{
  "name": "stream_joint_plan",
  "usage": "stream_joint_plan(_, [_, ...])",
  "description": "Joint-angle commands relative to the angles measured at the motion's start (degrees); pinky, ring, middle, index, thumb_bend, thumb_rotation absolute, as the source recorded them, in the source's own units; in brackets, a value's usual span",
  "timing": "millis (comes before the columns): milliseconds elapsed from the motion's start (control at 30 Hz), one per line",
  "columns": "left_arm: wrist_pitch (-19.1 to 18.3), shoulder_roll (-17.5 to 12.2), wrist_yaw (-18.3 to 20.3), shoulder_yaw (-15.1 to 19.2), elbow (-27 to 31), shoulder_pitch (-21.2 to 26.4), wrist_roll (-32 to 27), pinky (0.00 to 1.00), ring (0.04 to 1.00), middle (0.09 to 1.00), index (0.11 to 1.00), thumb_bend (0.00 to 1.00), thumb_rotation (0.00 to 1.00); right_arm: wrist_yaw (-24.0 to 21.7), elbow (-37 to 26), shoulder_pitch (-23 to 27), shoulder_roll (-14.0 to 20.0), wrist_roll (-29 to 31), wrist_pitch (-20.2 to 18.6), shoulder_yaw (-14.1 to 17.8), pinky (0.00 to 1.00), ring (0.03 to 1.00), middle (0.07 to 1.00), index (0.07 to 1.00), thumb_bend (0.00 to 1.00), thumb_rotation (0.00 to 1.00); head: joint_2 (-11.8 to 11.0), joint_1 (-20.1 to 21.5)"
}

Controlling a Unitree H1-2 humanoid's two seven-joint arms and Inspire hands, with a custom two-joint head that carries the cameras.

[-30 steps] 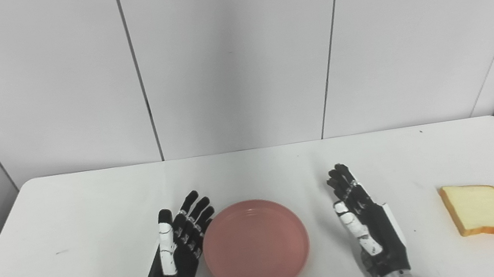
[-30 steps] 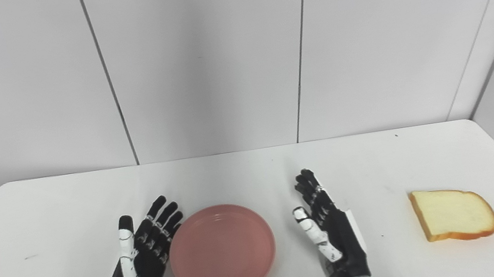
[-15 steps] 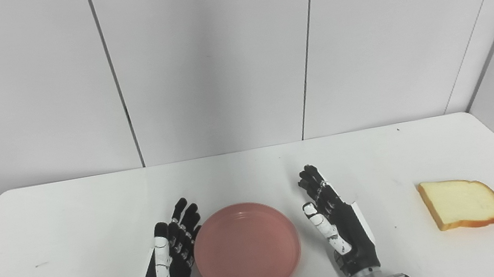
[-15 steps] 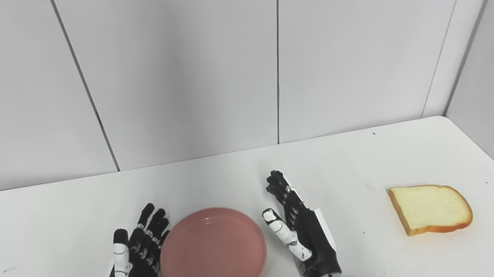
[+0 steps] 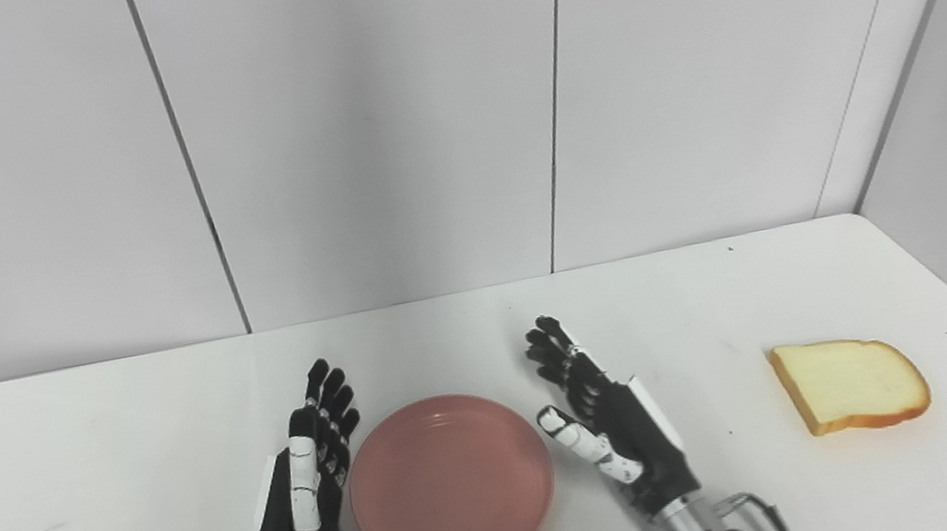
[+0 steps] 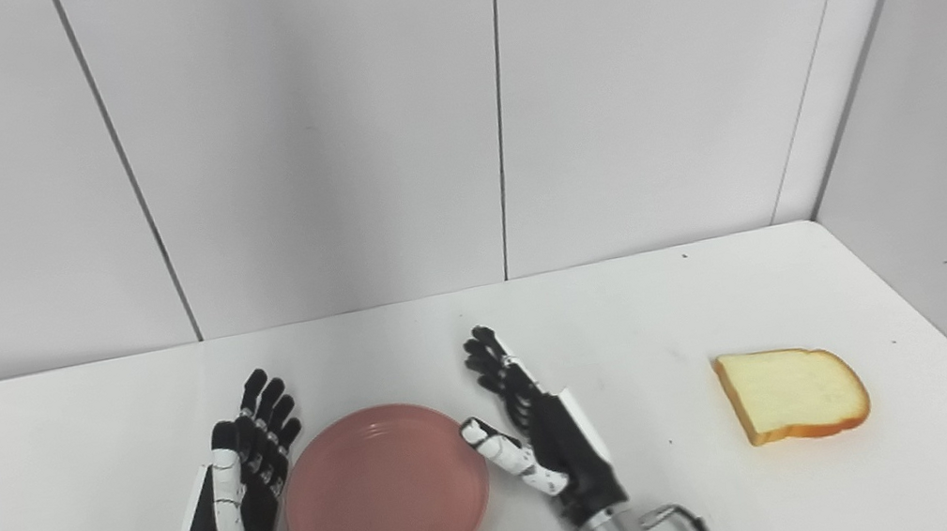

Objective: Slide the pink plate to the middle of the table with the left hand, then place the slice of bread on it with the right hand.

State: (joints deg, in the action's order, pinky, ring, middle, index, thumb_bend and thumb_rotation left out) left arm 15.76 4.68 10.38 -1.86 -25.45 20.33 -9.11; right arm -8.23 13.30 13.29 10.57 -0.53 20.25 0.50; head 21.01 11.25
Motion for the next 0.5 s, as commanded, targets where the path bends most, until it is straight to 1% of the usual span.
stream_joint_plan(0, [2.31, 0.33, -0.65, 0.28, -5.37, -3.79, 0.59, 1.0, 1.0, 1.0, 1.0, 0.78, 1.0, 0.66, -4.3, 2.06, 2.83, -1.62, -1.46, 1.35, 0.96, 0.945, 0.926, 0.953, 0.68, 0.6, -0.48, -0.23])
stream_joint_plan(33, [2.46, 0.45, -0.87, 0.3, -5.52, -3.71, 0.75, 1.0, 1.0, 1.0, 1.0, 0.78, 1.0, 0.57, -5.02, 2.3, 3.86, -2.04, -2.08, 1.59, 0.95, 0.937, 0.919, 0.95, 0.69, 0.59, -0.48, -0.23])
stream_joint_plan(67, [2.82, 0.65, -1.11, 0.33, -5.87, -3.57, 0.82, 1.0, 1.0, 1.0, 1.0, 0.78, 1.0, -0.44, -6.03, 2.56, 5.53, -1.21, -2.84, 1.98, 0.94, 0.931, 0.915, 0.948, 0.69, 0.59, -0.95, -0.41])
stream_joint_plan(100, [3.12, 0.77, -1.27, 0.36, -6.14, -3.47, 0.86, 1.0, 1.0, 1.0, 1.0, 0.78, 0.99, -1.14, -6.75, 2.71, 6.68, -0.54, -3.43, 2.21, 0.91, 0.913, 0.908, 0.933, 0.7, 0.55, -0.95, -0.41])
stream_joint_plan(133, [3.51, 0.93, -1.57, 0.32, -6.57, -3.28, 1.1, 1.0, 1.0, 1.0, 1.0, 0.78, 0.99, -2.47, -7.75, 2.93, 8.64, 0.6, -3.86, 2.5, 0.87, 0.882, 0.89, 0.917, 0.72, 0.5, -0.82, -0.41])
stream_joint_plan(167, [3.78, 1.08, -1.81, 0.33, -6.96, -3.12, 1.29, 1.0, 1.0, 1.0, 1.0, 0.77, 0.99, -3.18, -8.96, 3.04, 10.63, 0.18, -4.55, 2.73, 0.85, 0.874, 0.89, 0.92, 0.72, 0.46, -1.01, -0.38])
stream_joint_plan(267, [4.25, 1.39, -2.31, 0.35, -7.73, -2.77, 1.78, 1.0, 1.0, 1.0, 1.0, 0.77, 1.0, -4.2, -11.75, 2.96, 15.13, -2.04, -5.73, 3.29, 0.83, 0.867, 0.885, 0.913, 0.75, 0.47, -1.29, -0.18])
stream_joint_plan(300, [4.72, 1.43, -2.46, 0.34, -8.03, -2.68, 1.92, 1.0, 1.0, 1.0, 1.0, 0.77, 1.0, -4.7, -13.05, 2.72, 17.04, -2.57, -6.72, 3.74, 0.82, 0.871, 0.883, 0.91, 0.76, 0.46, -1.53, 0.34])
stream_joint_plan(367, [5.37, 1.42, -2.59, 0.31, -8.38, -2.6, 2.03, 1.0, 1.0, 1.0, 1.0, 0.77, 0.99, -5.34, -14.47, 2.45, 19.27, -2.79, -7.89, 4.35, 0.83, 0.895, 0.892, 0.904, 0.79, 0.43, -1.41, 0.92])
stream_joint_plan(400, [5.48, 1.35, -2.6, 0.25, -8.39, -2.64, 2.13, 1.0, 1.0, 1.0, 1.0, 0.78, 0.99, -5.5, -14.73, 2.38, 20.04, -2.64, -8.39, 4.69, 0.82, 0.889, 0.886, 0.899, 0.79, 0.4, -1.41, 0.92])
stream_joint_plan(433, [5.4, 1.25, -2.65, 0.2, -8.21, -2.73, 2.25, 1.0, 1.0, 1.0, 1.0, 0.78, 1.0, -5.52, -15.0, 2.33, 20.8, -2.96, -9.1, 4.93, 0.81, 0.883, 0.88, 0.892, 0.8, 0.37, -1.2, 1.83])
stream_joint_plan(467, [5.34, 1.18, -2.69, 0.17, -8.07, -2.79, 2.33, 1.0, 1.0, 1.0, 1.0, 0.79, 1.0, -5.5, -15.22, 2.29, 21.34, -3.22, -9.66, 5.08, 0.83, 0.886, 0.879, 0.886, 0.8, 0.36, -1.2, 1.83])
